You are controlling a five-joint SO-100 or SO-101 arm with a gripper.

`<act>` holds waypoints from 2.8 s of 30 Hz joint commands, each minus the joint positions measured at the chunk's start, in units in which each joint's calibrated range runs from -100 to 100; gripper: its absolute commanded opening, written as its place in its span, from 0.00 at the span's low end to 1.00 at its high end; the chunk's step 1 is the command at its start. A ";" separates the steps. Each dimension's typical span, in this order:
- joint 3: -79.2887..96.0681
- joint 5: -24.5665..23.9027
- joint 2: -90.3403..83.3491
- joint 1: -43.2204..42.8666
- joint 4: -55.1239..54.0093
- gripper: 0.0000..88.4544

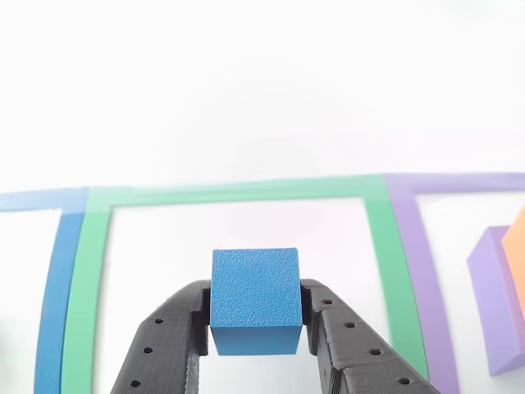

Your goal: Tower of hanoi

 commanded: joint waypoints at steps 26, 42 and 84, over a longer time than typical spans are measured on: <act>-64.55 0.59 -45.19 -9.99 125.76 0.05; -73.09 0.59 -44.46 -17.86 131.03 0.04; -8.46 0.59 -17.74 -21.98 21.47 0.04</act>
